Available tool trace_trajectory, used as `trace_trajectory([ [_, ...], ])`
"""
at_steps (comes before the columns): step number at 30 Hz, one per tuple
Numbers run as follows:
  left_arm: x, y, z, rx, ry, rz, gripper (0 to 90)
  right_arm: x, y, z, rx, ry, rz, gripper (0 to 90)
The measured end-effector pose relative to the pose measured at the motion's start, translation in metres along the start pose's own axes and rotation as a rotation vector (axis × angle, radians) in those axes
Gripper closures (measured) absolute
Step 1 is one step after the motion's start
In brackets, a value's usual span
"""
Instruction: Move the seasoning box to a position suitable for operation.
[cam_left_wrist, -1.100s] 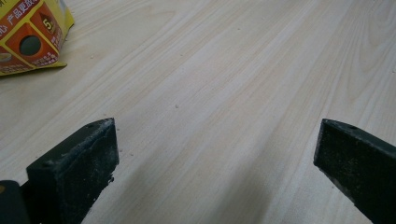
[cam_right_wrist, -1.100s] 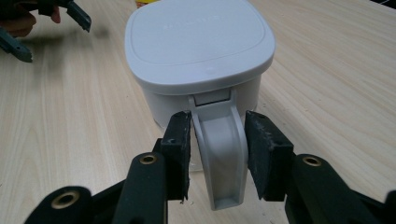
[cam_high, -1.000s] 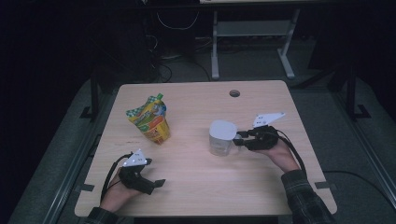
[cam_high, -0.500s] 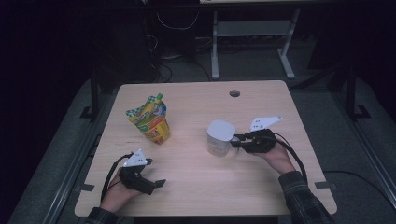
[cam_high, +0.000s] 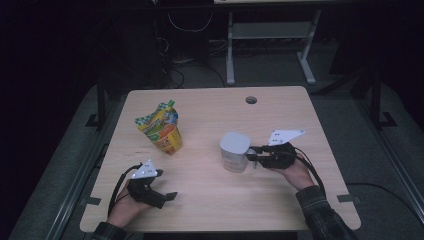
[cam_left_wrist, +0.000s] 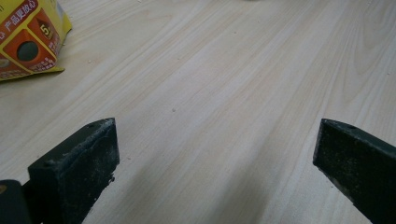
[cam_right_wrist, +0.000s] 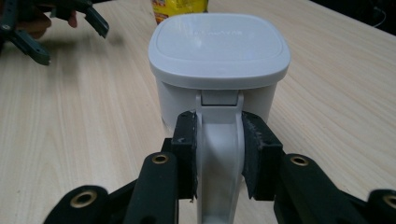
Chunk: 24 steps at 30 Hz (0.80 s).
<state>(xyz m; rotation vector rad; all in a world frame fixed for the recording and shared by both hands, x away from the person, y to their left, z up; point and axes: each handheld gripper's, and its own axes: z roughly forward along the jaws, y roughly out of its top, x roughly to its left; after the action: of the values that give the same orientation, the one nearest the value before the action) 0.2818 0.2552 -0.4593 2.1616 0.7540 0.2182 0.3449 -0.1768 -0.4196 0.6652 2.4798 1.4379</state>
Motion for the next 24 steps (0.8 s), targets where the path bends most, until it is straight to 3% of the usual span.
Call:
trace_trajectory([
  [6,-0.001,0.000,-0.001,-0.004,-0.001,-0.002,0.0,0.008,-0.002,-0.003,-0.007,0.024,0.011,68.6],
  [24,-0.004,0.001,0.000,-0.004,-0.011,0.000,0.0,0.050,-0.012,-0.012,-0.005,0.130,-0.043,68.4],
])
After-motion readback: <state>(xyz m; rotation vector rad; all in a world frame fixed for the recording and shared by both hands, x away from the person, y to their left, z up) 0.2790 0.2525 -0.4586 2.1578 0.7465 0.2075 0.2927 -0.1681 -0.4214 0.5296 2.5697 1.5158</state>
